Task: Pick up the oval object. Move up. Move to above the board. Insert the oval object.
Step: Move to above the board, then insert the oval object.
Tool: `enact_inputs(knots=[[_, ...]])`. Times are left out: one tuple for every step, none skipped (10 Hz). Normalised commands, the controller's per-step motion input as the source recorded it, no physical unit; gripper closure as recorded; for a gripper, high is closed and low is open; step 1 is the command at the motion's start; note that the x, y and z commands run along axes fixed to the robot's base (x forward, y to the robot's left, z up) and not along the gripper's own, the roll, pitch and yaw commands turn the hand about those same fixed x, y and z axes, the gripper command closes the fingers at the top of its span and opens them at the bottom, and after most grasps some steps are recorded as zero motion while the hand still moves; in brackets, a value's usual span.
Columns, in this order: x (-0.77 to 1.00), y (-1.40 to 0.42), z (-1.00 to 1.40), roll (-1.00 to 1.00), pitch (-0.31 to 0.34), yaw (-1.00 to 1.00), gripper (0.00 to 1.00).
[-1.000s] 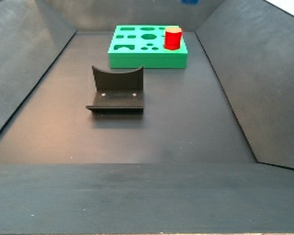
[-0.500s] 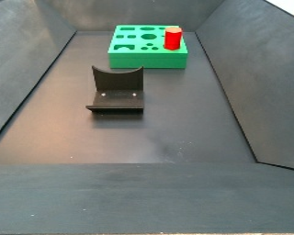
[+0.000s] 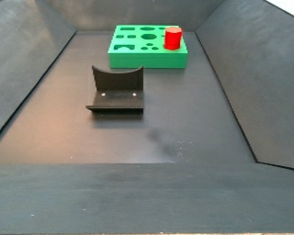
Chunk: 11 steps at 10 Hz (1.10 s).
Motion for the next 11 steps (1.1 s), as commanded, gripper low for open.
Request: enact_inputs(knots=[[0.16,-0.7,0.08,0.01,0.13,0.01,1.0],[0.13,-0.4,0.06,0.01,0.131,0.01,1.0],[0.08,-0.18,0.03,0.01,0.1,0.01,1.0],[0.0,-0.05,-0.3,0.03,-0.079,0.0,1.0],[0.01,-0.14,-0.4,0.06,-0.073,0.0,1.0],[0.06,-0.34,-0.5,0.12,-0.073,-0.04,1.0],[0.29,-0.59,-0.52,0.23,-0.061,-0.09,1.0],[0.27,-0.67,-0.53,0.27,-0.077,-0.1,1.0],[0.35,-0.68,-0.51,0.25,-0.036,-0.11,1.0],[0.33,-0.68,-0.46,0.25,-0.029,-0.12,1.0],[0.38,-0.71,-0.43,0.27,0.0,-0.17,1.0]])
